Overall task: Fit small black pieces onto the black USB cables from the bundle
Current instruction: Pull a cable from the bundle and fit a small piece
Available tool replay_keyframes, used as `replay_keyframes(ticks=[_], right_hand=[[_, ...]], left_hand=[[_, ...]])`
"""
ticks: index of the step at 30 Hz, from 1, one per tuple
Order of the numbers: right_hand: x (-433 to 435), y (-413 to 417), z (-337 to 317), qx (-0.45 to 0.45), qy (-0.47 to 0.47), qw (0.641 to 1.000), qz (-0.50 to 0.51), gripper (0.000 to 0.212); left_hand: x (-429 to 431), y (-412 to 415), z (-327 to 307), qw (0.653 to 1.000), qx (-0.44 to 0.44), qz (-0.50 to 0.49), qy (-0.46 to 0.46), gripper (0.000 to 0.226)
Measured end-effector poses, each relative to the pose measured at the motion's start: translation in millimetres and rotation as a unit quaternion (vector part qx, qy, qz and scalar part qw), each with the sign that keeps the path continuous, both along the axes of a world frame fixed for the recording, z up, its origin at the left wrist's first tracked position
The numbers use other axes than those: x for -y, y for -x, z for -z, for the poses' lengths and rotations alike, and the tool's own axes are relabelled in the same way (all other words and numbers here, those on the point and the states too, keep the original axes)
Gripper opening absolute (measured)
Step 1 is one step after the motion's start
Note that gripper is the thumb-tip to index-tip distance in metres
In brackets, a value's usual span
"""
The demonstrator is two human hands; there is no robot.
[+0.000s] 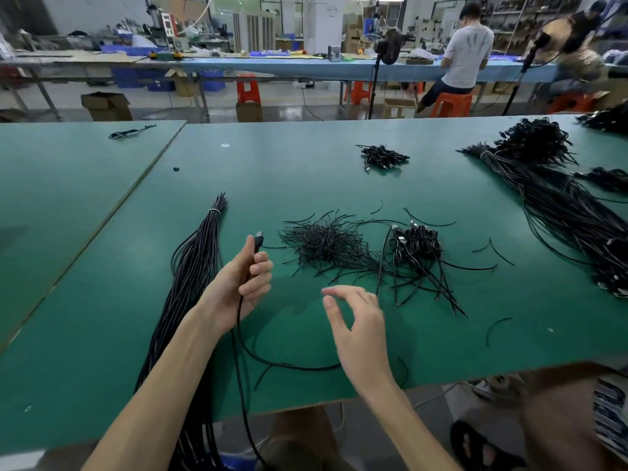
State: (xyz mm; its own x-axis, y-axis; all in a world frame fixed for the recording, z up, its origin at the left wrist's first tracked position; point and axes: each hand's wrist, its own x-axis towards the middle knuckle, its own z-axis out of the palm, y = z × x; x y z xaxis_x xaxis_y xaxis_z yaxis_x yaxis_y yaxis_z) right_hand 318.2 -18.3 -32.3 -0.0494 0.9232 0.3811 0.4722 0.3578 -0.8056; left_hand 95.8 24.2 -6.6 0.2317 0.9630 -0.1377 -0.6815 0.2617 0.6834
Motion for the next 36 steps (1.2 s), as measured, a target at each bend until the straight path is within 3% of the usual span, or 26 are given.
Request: replay_keyframes(ticks=[3, 6, 9, 14, 26, 31, 36], right_hand=[[2.1, 4.2, -0.8, 0.004, 0.015, 0.99, -0.14, 0.019], [3.5, 8.8, 0.6, 0.036, 0.02, 0.977, -0.209, 0.028], [5.6, 8.6, 1.3, 0.068, 0.011, 0.968, -0.24, 0.042], [10.3, 12.0, 0.0, 0.251, -0.03, 0.921, -0.296, 0.055], [12.7, 16.0, 0.7, 0.363, -0.08, 0.863, -0.342, 0.054], [12.3, 16.3, 2.0, 0.348, -0.073, 0.871, -0.34, 0.058], [14.5, 16.3, 2.2, 0.265, -0.077, 0.918, -0.285, 0.051]], left_hand=[[-2.3, -5.2, -1.2, 0.999, -0.025, -0.033, -0.017, 0.031], [-3.2, -6.3, 0.5, 0.996, -0.038, -0.04, -0.067, 0.04], [-3.2, -4.6, 0.0, 0.988, -0.055, -0.017, -0.145, 0.043], [-2.8, -11.1, -0.8, 0.985, -0.075, -0.034, -0.148, 0.051], [-2.4, -15.4, 1.3, 0.987, -0.068, -0.067, -0.127, 0.052], [-6.3, -11.6, 3.3, 0.987, -0.033, -0.122, -0.099, 0.049], [-11.6, -1.5, 4.7, 0.979, 0.056, -0.177, -0.084, 0.049]])
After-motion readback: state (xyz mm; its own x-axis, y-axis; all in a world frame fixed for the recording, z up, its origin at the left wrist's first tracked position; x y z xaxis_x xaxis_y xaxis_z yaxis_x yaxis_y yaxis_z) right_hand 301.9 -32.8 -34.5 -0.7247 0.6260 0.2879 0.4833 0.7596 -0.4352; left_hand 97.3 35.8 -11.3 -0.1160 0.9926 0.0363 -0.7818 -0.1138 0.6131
